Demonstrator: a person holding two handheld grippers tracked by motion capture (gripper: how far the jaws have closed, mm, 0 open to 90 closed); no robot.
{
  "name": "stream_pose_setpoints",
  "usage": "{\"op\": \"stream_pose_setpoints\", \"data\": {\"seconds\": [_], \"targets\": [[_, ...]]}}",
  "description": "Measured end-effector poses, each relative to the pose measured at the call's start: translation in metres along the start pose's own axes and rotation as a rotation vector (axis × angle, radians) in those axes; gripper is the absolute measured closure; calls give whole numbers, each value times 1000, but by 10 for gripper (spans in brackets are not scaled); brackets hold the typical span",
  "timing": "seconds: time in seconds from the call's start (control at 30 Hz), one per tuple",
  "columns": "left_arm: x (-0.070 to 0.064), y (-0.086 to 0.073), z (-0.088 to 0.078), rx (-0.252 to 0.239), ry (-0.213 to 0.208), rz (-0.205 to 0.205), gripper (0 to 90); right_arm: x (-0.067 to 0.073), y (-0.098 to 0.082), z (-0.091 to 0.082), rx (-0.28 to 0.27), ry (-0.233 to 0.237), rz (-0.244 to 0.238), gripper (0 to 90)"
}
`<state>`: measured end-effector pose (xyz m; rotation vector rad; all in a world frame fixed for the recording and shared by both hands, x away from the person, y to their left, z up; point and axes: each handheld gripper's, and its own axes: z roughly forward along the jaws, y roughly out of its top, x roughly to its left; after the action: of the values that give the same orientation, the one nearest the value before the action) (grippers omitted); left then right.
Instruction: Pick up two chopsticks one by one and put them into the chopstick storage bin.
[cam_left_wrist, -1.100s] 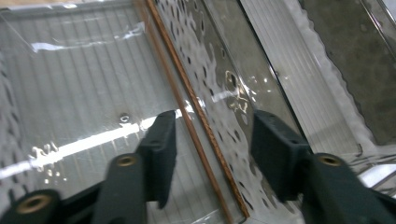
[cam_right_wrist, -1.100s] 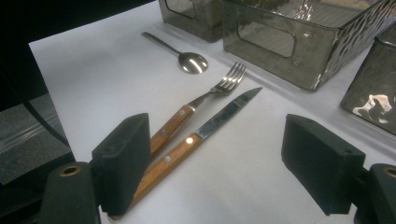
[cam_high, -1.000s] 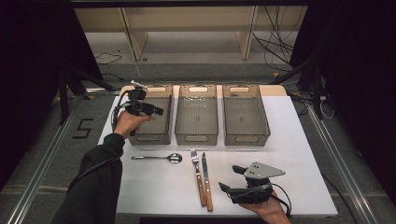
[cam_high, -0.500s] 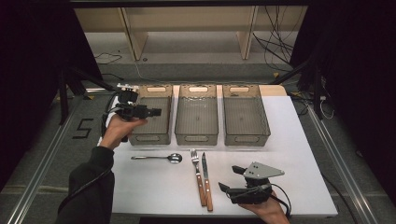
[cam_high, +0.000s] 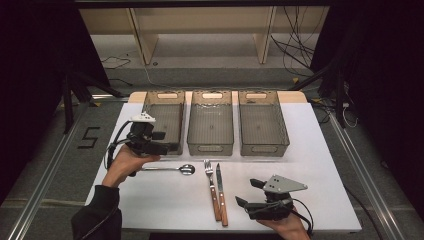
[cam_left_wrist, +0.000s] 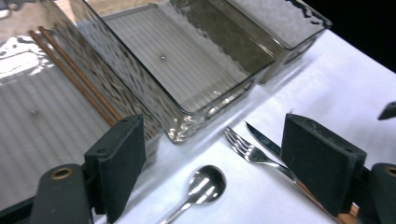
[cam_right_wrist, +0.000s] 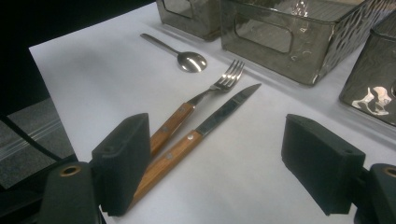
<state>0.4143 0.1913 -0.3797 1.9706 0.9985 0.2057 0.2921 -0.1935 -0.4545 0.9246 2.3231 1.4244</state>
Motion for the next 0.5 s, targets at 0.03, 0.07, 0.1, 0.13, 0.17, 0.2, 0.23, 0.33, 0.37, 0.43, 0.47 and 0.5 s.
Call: {"op": "stream_pose_setpoints", "data": {"seconds": [0.03,0.07,0.1,0.13,0.17,0.2,0.23,0.33,0.37,0.43,0.47,0.5], "targets": [[-1,-4,0,-6,-10,-2,217,0,0,0,-3,-2,0,247],[-1,-9,1,-18,-19,-2,216,0,0,-1,-5,-5,1,246],[-2,-13,1,-30,-26,-4,215,-1,0,-2,-6,-7,9,247],[-1,-17,3,-38,-35,-5,215,-2,-1,-3,-12,-7,11,247],[-1,-19,6,-14,-37,1,216,-2,-1,-3,-16,-9,16,247],[-1,-21,9,5,-18,20,214,-3,-1,-4,-18,-8,19,247],[-1,-23,11,0,-5,23,214,-5,-2,-4,-22,-12,23,247],[-1,-29,18,23,-16,35,214,-6,-2,-5,-22,-14,26,247],[-2,-30,20,38,-6,50,214,-6,-2,-5,-22,-15,24,247],[-4,-33,22,50,-2,65,213,-7,-3,-6,-27,-16,24,247],[-4,-34,23,49,-5,68,213,-7,-3,-6,-26,-18,25,246],[-4,-35,23,56,-8,78,213,-8,-3,-7,-29,-17,26,246]]}}
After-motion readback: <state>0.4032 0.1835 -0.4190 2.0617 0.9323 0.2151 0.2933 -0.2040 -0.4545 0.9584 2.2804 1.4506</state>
